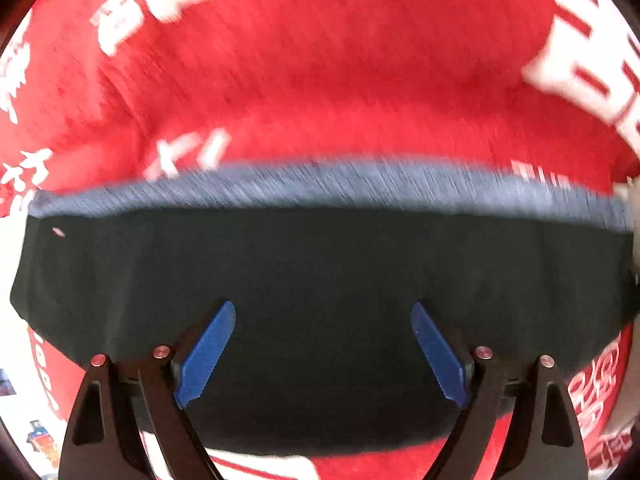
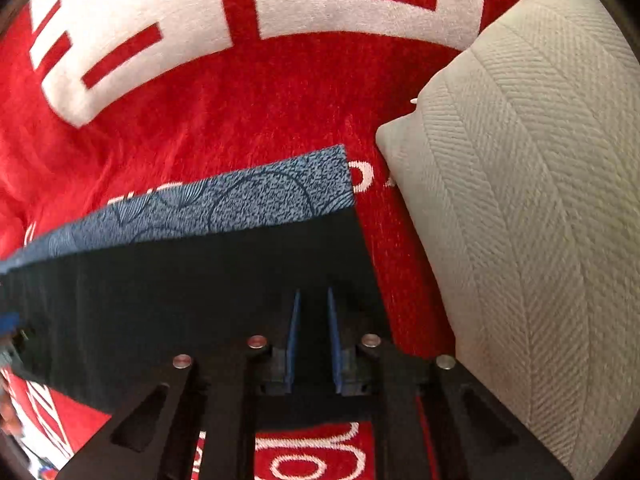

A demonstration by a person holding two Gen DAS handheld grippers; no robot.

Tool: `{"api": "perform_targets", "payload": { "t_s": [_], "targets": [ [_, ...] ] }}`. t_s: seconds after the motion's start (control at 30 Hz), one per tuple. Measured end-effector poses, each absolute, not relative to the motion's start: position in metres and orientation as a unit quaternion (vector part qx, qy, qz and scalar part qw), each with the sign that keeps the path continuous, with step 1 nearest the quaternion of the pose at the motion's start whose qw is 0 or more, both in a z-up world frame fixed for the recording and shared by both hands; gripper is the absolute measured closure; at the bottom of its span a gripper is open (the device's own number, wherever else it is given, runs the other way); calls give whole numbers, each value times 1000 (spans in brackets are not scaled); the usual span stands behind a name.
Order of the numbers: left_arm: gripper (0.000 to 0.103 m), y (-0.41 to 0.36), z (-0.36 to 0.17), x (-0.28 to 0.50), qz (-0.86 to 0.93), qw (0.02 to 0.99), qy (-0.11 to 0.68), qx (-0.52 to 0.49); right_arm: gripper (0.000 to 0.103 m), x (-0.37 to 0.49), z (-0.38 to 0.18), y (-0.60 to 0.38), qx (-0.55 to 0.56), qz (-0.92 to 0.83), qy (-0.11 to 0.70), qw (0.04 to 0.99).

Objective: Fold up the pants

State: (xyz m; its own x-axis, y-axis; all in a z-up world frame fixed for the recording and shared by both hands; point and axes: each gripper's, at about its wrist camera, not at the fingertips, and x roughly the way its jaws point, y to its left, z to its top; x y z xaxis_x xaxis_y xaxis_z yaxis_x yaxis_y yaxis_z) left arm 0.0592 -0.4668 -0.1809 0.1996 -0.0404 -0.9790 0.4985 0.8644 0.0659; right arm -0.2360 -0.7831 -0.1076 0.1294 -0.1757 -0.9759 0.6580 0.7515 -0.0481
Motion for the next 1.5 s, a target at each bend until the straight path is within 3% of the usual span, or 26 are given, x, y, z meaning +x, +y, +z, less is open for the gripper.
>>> {"api": "perform_targets", "payload": {
  "t_s": [0.23, 0.27, 0.3, 0.37, 0.6, 0.83, 0.87, 0.9, 1.0, 1.17, 1.33, 1.47, 1.5],
  "targets": [
    [12, -460, -206, 122, -119, 758, 613, 189, 86, -245, -103, -783, 224, -291, 580, 727],
    [12, -459, -213, 122, -122, 753, 617, 191, 79, -247, -98, -785, 237, -289, 578, 725],
    [12, -459, -213, 119, -123, 759, 610, 192, 65, -248, -93, -783, 251, -286, 575, 725],
    [12, -460, -212, 111, -131, 764, 596, 211, 46, -248, -77, -776, 281, -269, 551, 738],
    [12, -459, -191, 70, -164, 755, 602, 203, 46, -261, -75, -712, 378, -162, 543, 732],
    [12, -487, -189, 26, -221, 741, 596, 217, 50, -307, -109, -733, 481, -254, 503, 671],
    [12, -491, -195, 25, -224, 734, 603, 220, 59, -312, -111, -742, 498, -266, 492, 663],
    [12, -493, -203, 19, -226, 724, 613, 222, 80, -314, -115, -748, 509, -274, 488, 654],
    [12, -494, -206, 3, -220, 730, 606, 229, 94, -330, -114, -758, 539, -288, 470, 636],
    [12, -492, -201, -6, -223, 721, 618, 221, 94, -343, -108, -755, 486, -290, 505, 652],
    [12, -489, -185, 35, -213, 752, 590, 204, 88, -316, -68, -747, 379, -284, 522, 709],
    [12, -493, -183, 86, -173, 768, 591, 173, 57, -282, -54, -749, 293, -286, 524, 747],
    [12, -494, -186, 97, -164, 773, 588, 171, 57, -272, -56, -750, 287, -287, 525, 748]
  ]
}}
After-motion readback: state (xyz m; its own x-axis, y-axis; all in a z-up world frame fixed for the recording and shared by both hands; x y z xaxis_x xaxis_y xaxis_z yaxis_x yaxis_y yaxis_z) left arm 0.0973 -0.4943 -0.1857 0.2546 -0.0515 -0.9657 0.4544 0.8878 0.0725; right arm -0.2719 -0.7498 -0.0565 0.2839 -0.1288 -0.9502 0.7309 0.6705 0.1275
